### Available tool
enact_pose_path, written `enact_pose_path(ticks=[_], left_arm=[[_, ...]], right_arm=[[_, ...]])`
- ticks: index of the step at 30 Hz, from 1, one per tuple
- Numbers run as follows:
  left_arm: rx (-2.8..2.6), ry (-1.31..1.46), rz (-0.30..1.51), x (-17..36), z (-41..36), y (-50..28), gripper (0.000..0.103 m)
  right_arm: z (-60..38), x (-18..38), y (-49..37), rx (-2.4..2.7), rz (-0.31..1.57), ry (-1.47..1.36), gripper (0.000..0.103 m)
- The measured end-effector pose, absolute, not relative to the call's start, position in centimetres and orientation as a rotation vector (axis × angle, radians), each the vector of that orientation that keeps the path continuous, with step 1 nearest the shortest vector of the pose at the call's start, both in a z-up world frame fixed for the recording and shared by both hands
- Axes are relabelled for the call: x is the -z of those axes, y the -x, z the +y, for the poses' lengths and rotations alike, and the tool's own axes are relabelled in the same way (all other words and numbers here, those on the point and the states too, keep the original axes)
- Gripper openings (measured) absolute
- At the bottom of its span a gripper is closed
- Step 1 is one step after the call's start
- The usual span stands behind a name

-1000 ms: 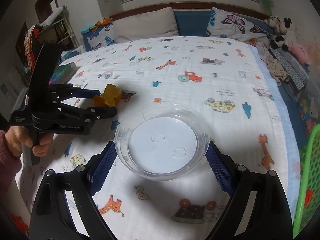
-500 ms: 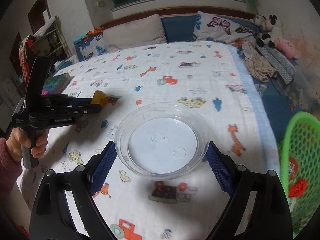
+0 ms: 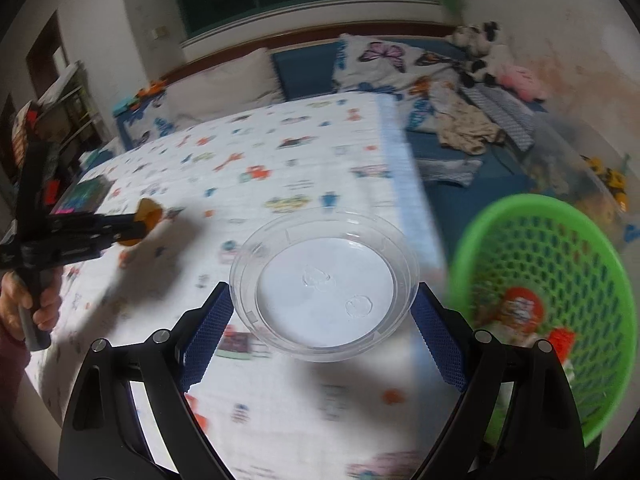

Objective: Collect trash
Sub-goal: 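Carry the clear lid and orange peel over the green basket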

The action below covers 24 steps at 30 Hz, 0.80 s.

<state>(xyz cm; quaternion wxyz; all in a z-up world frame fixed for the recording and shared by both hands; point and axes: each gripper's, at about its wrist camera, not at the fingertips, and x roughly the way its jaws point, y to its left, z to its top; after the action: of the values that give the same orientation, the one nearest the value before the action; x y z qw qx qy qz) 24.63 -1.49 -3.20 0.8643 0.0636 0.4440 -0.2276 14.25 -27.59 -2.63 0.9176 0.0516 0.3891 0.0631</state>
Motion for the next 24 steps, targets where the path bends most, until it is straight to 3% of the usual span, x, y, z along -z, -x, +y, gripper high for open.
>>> enact_pose_path(ticks=[12, 24], left_arm=[[0.611, -0.166, 0.889, 0.2, -9.2, -22.4, 0.029], [0.720, -0.199, 0.863, -1.9, -17.9, -21.3, 0.029]], right_arm=[[-38.6, 4.3, -13.7, 0.089, 0.849, -0.174, 0.089], [-43.0, 5.9, -12.4, 0.161, 0.867, -0.204, 0.091]])
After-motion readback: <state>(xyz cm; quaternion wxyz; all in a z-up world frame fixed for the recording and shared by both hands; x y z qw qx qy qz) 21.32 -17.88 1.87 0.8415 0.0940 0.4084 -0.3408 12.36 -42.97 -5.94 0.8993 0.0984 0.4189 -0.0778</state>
